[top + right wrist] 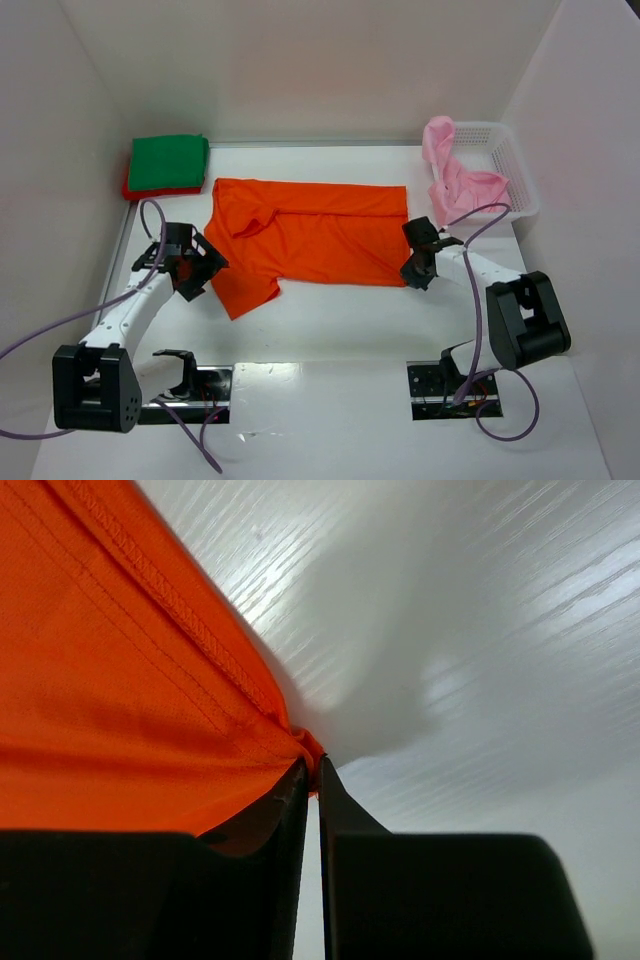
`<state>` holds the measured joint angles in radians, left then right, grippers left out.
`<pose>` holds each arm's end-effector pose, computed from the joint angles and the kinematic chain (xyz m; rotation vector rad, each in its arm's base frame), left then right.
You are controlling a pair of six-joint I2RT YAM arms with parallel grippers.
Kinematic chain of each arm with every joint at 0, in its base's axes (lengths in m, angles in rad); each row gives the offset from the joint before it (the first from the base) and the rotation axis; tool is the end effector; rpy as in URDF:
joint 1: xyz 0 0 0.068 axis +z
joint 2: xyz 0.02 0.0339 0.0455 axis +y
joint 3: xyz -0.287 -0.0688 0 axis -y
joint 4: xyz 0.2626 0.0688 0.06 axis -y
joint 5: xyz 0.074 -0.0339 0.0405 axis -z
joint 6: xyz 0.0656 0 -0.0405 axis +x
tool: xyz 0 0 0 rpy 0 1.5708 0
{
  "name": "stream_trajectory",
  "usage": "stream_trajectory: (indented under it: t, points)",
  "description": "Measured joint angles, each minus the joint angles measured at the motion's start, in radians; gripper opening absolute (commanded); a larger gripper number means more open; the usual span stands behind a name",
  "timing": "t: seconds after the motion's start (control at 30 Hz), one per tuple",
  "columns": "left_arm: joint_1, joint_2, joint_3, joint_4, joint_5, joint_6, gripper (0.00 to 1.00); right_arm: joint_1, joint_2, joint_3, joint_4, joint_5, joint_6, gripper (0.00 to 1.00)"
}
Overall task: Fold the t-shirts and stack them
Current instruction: Grap the side of the flattened tshirt furthest away from the robot with both arms
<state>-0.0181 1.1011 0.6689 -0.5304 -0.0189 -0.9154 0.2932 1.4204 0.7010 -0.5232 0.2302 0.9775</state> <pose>0.2334 -0.0030 0.1993 -1.1213 2.3117 -0.3411 0.2518 0.0604 0.1388 0.9697 2.5661 0.0143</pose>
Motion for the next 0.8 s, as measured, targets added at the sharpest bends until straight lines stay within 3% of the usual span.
stream_trajectory:
  t: [0.23,0.37,0.53,0.8]
  points:
    - [0.0,0.12,0.0,0.045,-0.109,-0.037,0.81,-0.069,-0.006,0.0,0.003,-0.002,-0.037,0.12]
    - [0.0,0.169,0.0,0.073,-0.116,-0.035,0.77,-0.081,-0.01,0.0,0.005,-0.003,-0.046,0.12]
    - [0.0,0.206,0.0,0.11,-0.118,-0.034,0.61,-0.081,-0.013,0.0,0.008,-0.006,-0.056,0.12]
    - [0.0,0.238,0.005,0.143,-0.124,-0.031,0.5,-0.081,-0.028,0.0,0.009,-0.006,-0.059,0.12]
